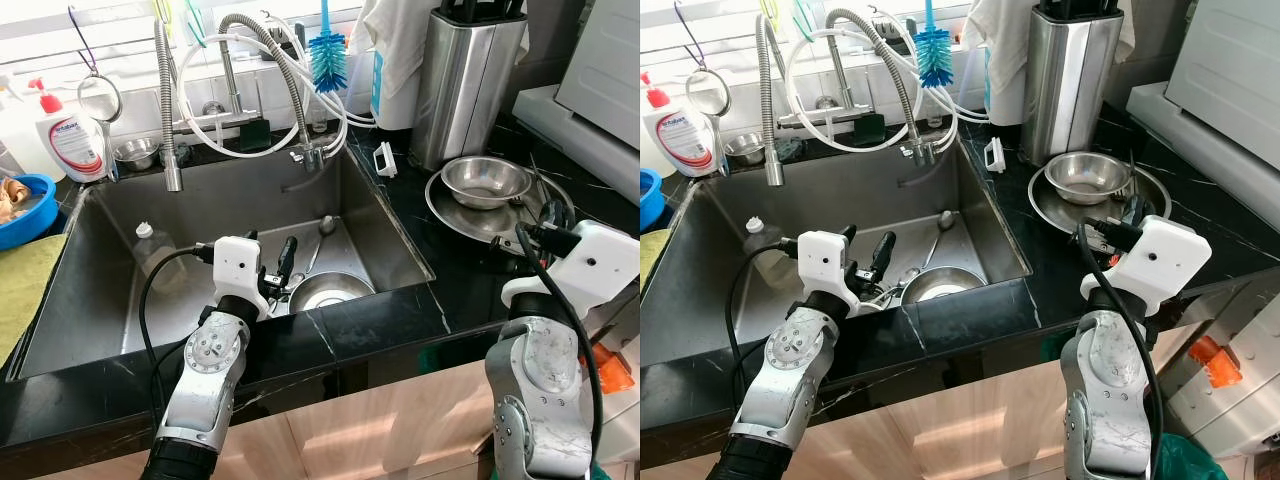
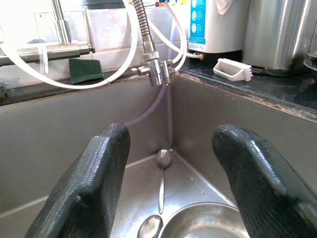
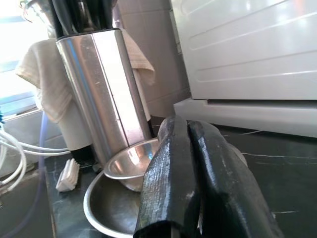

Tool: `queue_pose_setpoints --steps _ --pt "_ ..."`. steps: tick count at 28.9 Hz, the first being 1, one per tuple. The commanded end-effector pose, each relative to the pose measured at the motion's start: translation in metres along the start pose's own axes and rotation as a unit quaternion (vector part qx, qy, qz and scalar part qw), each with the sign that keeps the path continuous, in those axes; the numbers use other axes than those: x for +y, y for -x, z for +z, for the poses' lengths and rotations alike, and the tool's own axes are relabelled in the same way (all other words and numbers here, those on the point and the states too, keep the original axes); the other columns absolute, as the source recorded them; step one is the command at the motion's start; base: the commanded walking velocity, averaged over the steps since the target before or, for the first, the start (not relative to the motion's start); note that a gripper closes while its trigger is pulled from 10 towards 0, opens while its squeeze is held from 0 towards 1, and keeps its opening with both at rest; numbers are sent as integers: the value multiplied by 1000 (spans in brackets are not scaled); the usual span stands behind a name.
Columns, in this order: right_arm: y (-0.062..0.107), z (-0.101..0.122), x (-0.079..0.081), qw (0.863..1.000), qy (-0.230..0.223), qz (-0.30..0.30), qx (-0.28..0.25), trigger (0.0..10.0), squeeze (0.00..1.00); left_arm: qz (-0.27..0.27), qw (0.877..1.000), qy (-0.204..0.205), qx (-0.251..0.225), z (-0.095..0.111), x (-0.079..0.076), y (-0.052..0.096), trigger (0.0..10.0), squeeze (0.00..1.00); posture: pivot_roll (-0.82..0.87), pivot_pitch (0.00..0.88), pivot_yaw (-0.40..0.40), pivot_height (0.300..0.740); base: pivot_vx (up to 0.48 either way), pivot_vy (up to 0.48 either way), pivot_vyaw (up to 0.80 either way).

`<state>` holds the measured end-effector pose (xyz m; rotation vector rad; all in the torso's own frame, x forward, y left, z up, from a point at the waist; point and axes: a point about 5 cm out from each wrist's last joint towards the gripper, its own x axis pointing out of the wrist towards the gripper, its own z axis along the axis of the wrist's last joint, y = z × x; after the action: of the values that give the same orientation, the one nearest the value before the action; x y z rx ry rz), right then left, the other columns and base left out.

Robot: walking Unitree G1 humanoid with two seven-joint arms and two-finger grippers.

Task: Kitchen organization

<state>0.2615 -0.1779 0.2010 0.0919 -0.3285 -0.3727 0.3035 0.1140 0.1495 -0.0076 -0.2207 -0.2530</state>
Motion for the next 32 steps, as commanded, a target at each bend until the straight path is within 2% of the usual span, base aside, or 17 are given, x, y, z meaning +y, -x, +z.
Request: queue_pose_setpoints --steps 1,2,3,8,12,15,19,22,23,25,26,28,29,32 --pt "-1 10 12 999 -11 38 -21 10000 0 2 1000 -9 -5 1 2 -1 10000 0 -131 0 70 740 0 0 0" --pt "-2 9 23 994 -17 105 -9 10000 0 3 1000 -9 -5 1 2 -1 10000 0 -132 0 70 740 0 0 0" --pt "-2 8 29 990 -22 139 -2 10000 0 3 1000 -9 -5 1 2 -1 10000 0 -134 0 70 740 0 0 0" --pt "-7 11 31 982 -47 184 3 10000 0 5 1000 -8 -4 1 2 -1 10000 0 -132 0 67 740 0 0 0" --pt "-8 8 41 961 -55 270 28 10000 0 7 1000 -8 -5 0 2 -1 10000 0 -135 0 68 740 0 0 0" --pt "-8 5 44 954 -38 295 43 10000 0 7 1000 -8 -5 1 2 -2 10000 0 -135 0 69 740 0 0 0" --pt "-8 1 48 937 -50 341 57 10000 0 8 1000 -9 -5 1 3 -2 10000 0 -133 0 68 740 0 0 0" --pt "-9 -1 52 916 -80 386 79 10000 0 11 1000 -12 -5 1 5 -2 10000 0 -131 0 67 740 0 0 0" --pt "-10 -1 52 914 -81 389 80 10000 0 11 1000 -12 -5 0 5 -2 10000 0 -131 0 69 740 0 0 0" --pt "-9 -3 54 901 -100 411 96 10000 0 10 1000 -13 -5 1 5 -3 10000 0 -131 0 69 740 0 0 0" --pt "-7 -7 56 886 -126 430 121 10000 0 10 1000 -12 -6 1 4 -4 10000 0 -132 0 69 740 0 0 0" --pt "-6 -10 56 880 -129 438 128 10000 0 10 1000 -12 -6 1 4 -4 10000 0 -131 0 68 740 0 0 0" --pt "-4 -14 55 875 -116 449 136 10000 0 9 1000 -12 -6 1 4 -4 10000 0 -128 0 67 740 0 0 0" --pt "-4 -21 51 876 -108 446 150 10000 0 10 1000 -12 -7 1 4 -5 10000 0 -125 0 64 740 0 0 0"
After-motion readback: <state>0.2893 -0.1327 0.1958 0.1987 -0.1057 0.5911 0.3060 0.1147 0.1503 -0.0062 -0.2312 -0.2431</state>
